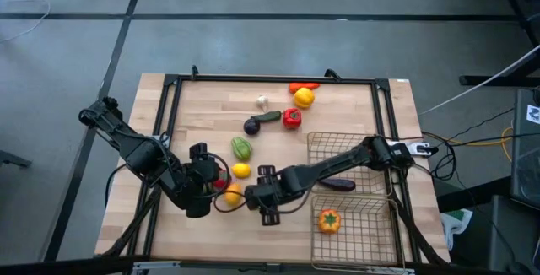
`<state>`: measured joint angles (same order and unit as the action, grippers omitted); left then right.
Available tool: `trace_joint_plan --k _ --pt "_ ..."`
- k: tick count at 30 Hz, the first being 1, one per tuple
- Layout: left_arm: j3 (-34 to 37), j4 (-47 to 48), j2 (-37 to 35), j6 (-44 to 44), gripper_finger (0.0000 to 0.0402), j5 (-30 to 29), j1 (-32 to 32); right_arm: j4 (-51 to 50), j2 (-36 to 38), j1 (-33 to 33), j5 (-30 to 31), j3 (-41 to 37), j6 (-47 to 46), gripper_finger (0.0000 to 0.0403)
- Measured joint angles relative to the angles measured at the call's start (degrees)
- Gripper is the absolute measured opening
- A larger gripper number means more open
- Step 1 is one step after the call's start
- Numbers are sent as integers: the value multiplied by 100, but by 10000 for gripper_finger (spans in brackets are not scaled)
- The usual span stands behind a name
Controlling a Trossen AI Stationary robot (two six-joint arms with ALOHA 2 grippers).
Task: Sort produce into baskets
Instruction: Put the bottom right lemon into the bottom wire basket
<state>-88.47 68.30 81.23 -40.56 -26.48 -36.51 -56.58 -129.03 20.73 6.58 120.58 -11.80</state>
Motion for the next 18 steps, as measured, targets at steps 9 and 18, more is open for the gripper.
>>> trace_joint_plan --k 9,18 --pt "0 -79 0 -4 313 0 0 -1798 0 559 190 1422 -176 220" --pt "0 -690 0 13 313 -1 0 -2892 317 1403 196 1353 -1124 221"
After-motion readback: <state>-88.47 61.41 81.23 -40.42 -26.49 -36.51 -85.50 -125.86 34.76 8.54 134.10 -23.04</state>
